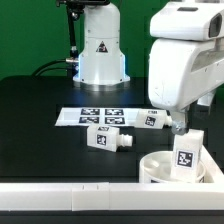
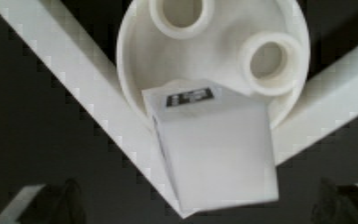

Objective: Assemble stool

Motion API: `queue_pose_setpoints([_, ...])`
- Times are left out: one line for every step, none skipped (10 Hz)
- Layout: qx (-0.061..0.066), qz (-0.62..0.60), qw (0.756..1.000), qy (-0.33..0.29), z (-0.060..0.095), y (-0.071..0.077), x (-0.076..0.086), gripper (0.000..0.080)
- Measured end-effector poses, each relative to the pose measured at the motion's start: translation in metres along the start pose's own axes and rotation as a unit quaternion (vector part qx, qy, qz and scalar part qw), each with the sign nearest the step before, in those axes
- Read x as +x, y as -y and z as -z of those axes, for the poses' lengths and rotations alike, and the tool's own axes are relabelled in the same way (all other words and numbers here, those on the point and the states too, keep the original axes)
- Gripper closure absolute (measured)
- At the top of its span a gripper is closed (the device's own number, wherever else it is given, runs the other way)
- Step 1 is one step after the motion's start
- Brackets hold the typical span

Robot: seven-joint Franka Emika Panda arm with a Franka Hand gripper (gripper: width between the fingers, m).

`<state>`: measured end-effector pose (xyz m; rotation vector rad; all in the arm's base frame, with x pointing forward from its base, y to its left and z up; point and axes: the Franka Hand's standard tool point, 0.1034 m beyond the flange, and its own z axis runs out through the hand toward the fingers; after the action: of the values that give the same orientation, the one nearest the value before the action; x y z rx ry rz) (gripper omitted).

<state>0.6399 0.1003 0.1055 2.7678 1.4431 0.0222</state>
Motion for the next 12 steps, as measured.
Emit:
queue_pose_setpoints([0.0, 0.033, 0.999, 0.001, -0.002, -0.002, -0.002, 0.015])
queue_pose_setpoints([-0.001, 0.069, 0.998, 0.004, -0.002, -0.003, -0.003, 0.015])
queue_pose_setpoints([-0.006, 0.131, 0.991, 0.009, -0.002, -0.003, -0.004, 0.015])
queue_pose_setpoints([-0.015, 0.242, 0.97, 0.015, -0.001, -0.001, 0.002, 0.015])
queue_pose_setpoints([-0.02, 0.331, 0.943, 0.028, -0.001, 0.004, 0.007, 0.015])
queue_pose_setpoints([-0.023, 0.399, 0.916, 0.035, -0.001, 0.007, 0.009, 0.015])
queue_pose_setpoints([-0.025, 0.399, 0.916, 0.021, 0.003, -0.002, 0.001, 0.015])
queue_pose_setpoints([-0.028, 0.417, 0.908, 0.031, 0.002, -0.009, -0.006, 0.015])
queue_pose_setpoints([-0.029, 0.449, 0.892, 0.036, 0.001, -0.009, -0.007, 0.015])
queue_pose_setpoints([-0.028, 0.492, 0.869, 0.043, 0.0, -0.01, -0.009, 0.015])
queue_pose_setpoints([-0.023, 0.565, 0.823, 0.056, -0.007, -0.007, -0.009, 0.015])
queue_pose_setpoints([-0.019, 0.617, 0.784, 0.068, -0.014, -0.002, -0.006, 0.015])
